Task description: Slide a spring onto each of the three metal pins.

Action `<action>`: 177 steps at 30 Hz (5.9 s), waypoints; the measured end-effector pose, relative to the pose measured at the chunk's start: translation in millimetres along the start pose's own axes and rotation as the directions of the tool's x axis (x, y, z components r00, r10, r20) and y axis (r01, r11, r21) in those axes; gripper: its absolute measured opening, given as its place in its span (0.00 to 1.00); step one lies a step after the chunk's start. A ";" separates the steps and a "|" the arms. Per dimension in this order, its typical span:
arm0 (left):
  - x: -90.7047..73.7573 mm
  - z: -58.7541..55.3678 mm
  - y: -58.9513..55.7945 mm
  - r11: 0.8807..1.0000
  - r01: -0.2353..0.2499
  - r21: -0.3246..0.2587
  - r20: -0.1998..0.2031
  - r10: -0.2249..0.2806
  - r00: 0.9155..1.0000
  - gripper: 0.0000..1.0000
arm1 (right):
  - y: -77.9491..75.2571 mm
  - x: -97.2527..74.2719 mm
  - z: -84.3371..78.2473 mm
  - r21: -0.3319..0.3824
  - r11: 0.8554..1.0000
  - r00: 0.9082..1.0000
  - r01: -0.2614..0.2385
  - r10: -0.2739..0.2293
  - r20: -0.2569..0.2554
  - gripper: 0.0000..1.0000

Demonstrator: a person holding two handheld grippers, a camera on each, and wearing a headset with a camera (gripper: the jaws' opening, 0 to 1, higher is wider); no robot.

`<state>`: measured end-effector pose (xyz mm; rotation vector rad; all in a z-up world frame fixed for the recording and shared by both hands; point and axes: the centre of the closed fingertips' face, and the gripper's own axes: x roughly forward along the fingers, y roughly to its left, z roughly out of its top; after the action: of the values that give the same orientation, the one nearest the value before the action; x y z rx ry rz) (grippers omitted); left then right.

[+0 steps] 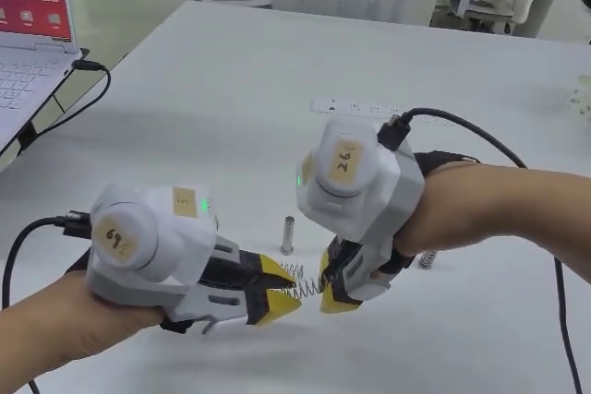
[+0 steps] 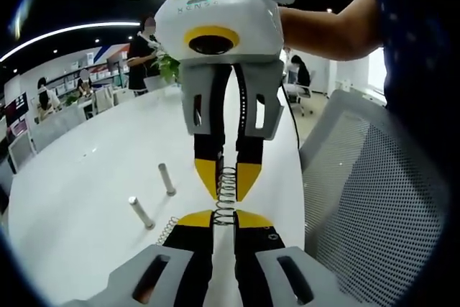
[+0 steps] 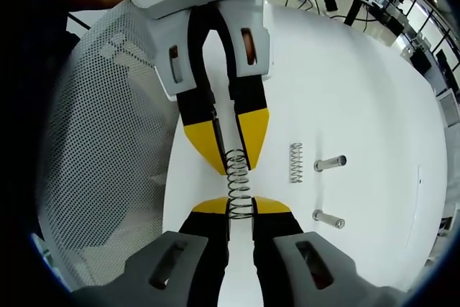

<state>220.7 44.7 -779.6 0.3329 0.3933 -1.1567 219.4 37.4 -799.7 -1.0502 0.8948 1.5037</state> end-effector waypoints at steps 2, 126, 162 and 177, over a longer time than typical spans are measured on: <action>0.2 -0.5 0.2 1.000 -0.001 -0.001 -0.002 0.001 1.000 0.02 | 0.0 -2.3 3.1 0.001 1.000 1.000 0.001 -0.001 0.010 0.09; -14.3 -25.2 28.6 0.977 -0.150 -0.154 -0.024 0.148 0.989 0.61 | -54.8 -57.3 -27.9 0.120 0.985 0.993 0.121 -0.121 -0.009 0.08; -12.4 -29.1 27.8 0.977 -0.152 -0.149 -0.037 0.148 0.988 0.60 | -102.4 -30.8 -36.5 0.159 0.970 0.983 0.182 -0.178 -0.040 0.09; -12.9 -30.3 28.5 0.976 -0.153 -0.154 -0.041 0.149 0.988 0.60 | -102.8 -15.7 -40.4 0.175 0.973 0.988 0.152 -0.144 -0.057 0.09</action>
<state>238.8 79.3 -798.9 0.2380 0.4739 -0.9666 328.2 12.5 -799.6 -0.9983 0.9430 1.2565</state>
